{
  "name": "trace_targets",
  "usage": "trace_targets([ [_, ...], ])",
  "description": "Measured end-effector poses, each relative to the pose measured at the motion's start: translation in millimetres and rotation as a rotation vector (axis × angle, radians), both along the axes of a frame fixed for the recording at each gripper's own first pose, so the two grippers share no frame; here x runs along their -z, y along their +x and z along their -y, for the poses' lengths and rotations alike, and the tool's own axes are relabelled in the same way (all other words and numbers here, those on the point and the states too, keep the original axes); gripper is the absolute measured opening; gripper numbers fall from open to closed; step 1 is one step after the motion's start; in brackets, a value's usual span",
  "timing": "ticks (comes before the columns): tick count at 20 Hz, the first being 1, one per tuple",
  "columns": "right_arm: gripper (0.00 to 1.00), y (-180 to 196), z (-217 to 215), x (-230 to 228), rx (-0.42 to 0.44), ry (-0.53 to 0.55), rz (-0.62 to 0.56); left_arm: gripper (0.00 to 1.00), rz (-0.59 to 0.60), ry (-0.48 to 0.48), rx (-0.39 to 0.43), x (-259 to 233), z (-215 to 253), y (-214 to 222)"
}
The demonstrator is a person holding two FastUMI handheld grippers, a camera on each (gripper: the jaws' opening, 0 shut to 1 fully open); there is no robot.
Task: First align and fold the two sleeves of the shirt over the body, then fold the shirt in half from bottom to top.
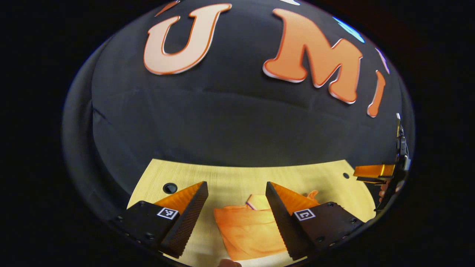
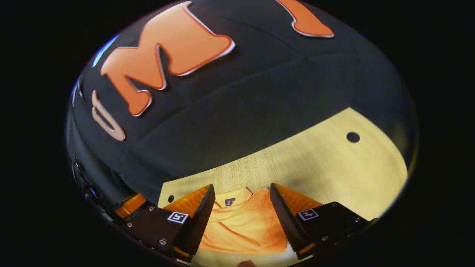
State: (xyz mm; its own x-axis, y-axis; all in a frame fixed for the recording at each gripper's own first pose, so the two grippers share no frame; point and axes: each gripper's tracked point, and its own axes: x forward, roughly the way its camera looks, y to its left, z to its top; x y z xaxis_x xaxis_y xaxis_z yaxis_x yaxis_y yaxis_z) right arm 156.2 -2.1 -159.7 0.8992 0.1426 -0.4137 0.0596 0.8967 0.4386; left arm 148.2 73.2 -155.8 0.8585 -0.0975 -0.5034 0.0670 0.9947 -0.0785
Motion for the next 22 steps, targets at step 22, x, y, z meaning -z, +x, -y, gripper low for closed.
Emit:
trace_targets([
  [22, 0.98, -230.5, -4.2, -100.3, -0.065, -0.308, 0.594, 0.97, 0.397, 0.167, -0.109, -86.7, 88.1, -280.6],
])
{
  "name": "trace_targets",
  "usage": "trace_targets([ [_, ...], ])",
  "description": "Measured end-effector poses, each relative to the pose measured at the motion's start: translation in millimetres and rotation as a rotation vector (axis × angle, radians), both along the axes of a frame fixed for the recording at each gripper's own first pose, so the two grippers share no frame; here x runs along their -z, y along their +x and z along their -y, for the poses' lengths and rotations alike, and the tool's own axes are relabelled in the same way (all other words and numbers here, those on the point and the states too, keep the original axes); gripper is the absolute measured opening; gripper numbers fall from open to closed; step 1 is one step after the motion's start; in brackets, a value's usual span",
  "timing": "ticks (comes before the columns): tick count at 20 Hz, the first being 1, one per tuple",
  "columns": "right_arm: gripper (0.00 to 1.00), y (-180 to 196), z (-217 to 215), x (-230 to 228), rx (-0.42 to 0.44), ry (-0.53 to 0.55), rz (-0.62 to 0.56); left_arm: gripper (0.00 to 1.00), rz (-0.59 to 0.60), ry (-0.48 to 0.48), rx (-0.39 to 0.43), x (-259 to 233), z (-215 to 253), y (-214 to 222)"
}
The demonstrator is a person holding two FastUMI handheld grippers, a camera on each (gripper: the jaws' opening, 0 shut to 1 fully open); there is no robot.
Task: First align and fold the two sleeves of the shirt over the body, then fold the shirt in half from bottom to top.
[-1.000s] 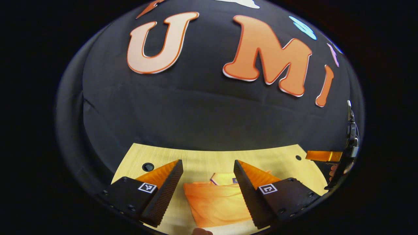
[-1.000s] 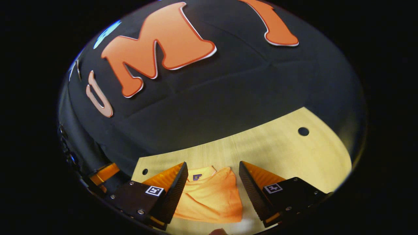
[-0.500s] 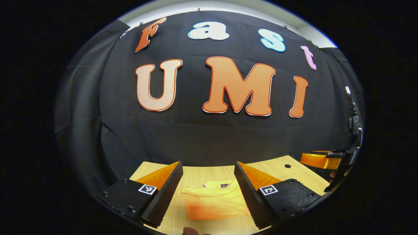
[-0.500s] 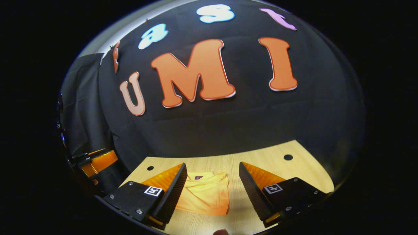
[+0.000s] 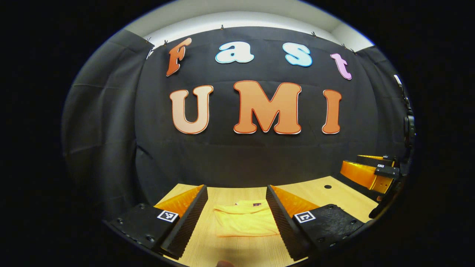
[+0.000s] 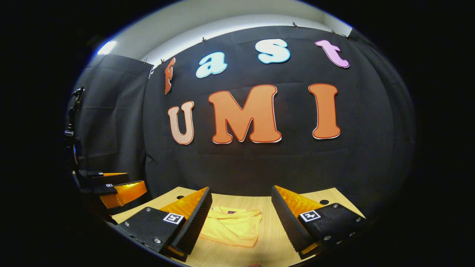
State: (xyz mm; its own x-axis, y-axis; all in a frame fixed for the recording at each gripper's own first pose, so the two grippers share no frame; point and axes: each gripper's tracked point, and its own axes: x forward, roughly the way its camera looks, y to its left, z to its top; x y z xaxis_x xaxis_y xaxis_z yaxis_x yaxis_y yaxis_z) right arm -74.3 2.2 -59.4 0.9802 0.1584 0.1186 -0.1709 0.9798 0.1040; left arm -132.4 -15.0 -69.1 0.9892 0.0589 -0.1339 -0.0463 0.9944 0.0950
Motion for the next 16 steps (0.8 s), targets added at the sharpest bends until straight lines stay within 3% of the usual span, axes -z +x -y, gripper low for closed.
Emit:
trace_targets([
  [6, 0.98, -28.0, -8.2, 28.0, -0.027, -0.052, -0.029, 0.96, 0.029, 0.076, -0.041, 10.7, 1.8, -42.1],
  [9, 0.98, -40.7, -22.4, 36.6, -0.083, -0.078, -0.031, 0.96, 0.041, 0.097, -0.036, 13.1, 11.7, -54.1],
  [16, 0.98, -45.4, -29.7, 30.2, -0.117, -0.118, 0.013, 0.96, 0.011, 0.140, -0.057, 31.1, 12.8, -57.9],
])
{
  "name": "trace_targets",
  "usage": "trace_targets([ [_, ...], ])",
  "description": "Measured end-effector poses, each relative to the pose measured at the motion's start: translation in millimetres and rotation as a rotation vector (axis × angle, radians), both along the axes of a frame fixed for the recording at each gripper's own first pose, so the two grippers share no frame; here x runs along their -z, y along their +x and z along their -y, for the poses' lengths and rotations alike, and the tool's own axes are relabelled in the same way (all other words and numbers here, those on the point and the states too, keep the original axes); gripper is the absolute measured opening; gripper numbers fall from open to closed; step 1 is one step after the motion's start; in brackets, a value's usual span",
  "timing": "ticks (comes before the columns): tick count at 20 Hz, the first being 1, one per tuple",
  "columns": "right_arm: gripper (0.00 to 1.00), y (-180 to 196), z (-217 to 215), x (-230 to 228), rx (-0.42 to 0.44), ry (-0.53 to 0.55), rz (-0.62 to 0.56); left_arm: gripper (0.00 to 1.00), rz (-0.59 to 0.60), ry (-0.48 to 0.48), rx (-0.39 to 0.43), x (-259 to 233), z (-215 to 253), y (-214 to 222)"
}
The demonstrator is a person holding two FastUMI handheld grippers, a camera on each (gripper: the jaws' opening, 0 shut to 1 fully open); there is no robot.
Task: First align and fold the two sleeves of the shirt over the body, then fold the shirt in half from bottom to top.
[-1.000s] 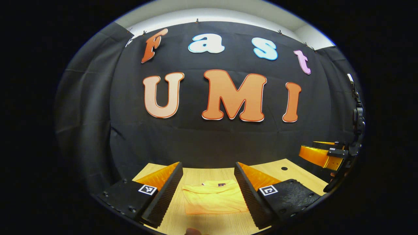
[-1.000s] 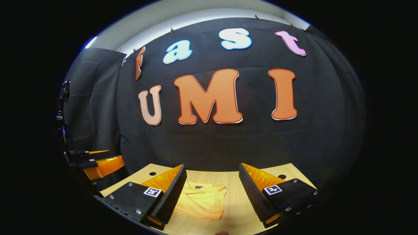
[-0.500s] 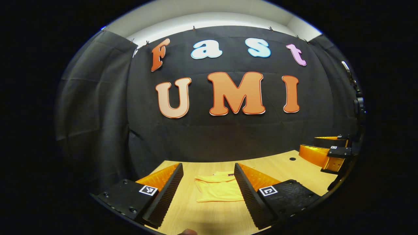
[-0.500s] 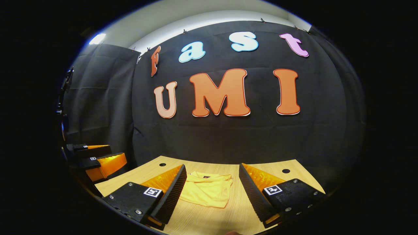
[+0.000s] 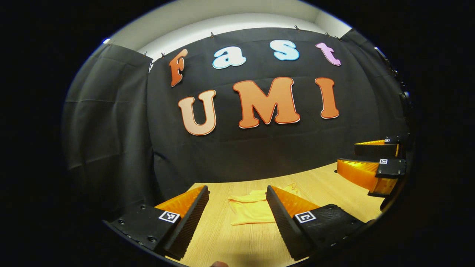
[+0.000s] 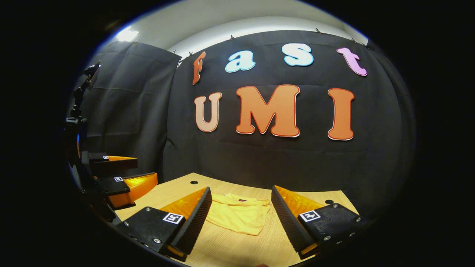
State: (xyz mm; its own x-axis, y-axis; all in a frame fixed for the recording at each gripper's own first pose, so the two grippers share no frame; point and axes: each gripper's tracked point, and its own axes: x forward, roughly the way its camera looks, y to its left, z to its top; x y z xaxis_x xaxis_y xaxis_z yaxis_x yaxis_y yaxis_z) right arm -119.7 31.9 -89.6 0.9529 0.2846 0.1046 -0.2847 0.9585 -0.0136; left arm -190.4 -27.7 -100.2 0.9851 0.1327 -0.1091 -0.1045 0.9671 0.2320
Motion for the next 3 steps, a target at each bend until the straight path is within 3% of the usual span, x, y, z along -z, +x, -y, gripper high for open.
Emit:
trace_targets([
  [3, 0.97, 2.3, 7.6, -5.2, 0.013, 0.013, 0.007, 0.96, 0.004, 0.024, 0.005, 2.1, 4.9, 3.7],
])
